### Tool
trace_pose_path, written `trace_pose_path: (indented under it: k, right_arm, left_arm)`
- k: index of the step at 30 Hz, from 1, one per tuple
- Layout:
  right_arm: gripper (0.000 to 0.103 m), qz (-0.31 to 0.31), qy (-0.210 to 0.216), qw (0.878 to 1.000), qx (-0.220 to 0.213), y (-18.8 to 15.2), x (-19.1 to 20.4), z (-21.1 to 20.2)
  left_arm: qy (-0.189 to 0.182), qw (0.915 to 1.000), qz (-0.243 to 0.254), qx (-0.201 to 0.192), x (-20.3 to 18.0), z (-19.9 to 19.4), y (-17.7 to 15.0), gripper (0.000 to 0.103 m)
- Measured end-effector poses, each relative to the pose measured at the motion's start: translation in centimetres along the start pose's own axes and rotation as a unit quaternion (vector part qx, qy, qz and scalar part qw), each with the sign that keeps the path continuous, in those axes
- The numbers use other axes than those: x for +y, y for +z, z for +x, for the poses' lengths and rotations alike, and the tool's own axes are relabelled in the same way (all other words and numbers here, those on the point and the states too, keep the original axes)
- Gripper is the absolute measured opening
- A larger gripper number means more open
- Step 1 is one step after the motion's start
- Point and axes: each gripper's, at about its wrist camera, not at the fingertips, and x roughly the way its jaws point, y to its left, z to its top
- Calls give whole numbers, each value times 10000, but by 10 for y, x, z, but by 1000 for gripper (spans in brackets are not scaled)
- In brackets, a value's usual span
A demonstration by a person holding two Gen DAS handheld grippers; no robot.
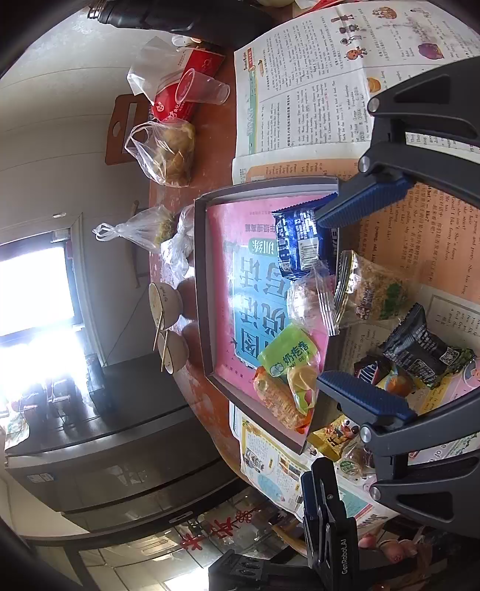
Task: Organize snacks
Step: 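Withdraw both open tools from the tray toward the snacks on the newspaper, then grasp the brown wrapped roll with the left tool while the right grasps the clear crispy-snack bag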
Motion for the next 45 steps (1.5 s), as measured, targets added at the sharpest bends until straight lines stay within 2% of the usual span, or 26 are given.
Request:
trace_pose_path:
  k: [26,34,45]
  right_arm:
    - [80,122,-39,9997,205,-12,-3,3]
    - [79,79,-35,9998,192,-14,0,-1]
    - [80,63,-46,9996,261,-18,2,-1]
  left_arm:
    - [54,9985,496,205,-12,-2,-31,67]
    - [210,9965,737,327,-15,-2,-45,67]
    - [126,9947,839,575,-18,6,-57,67]
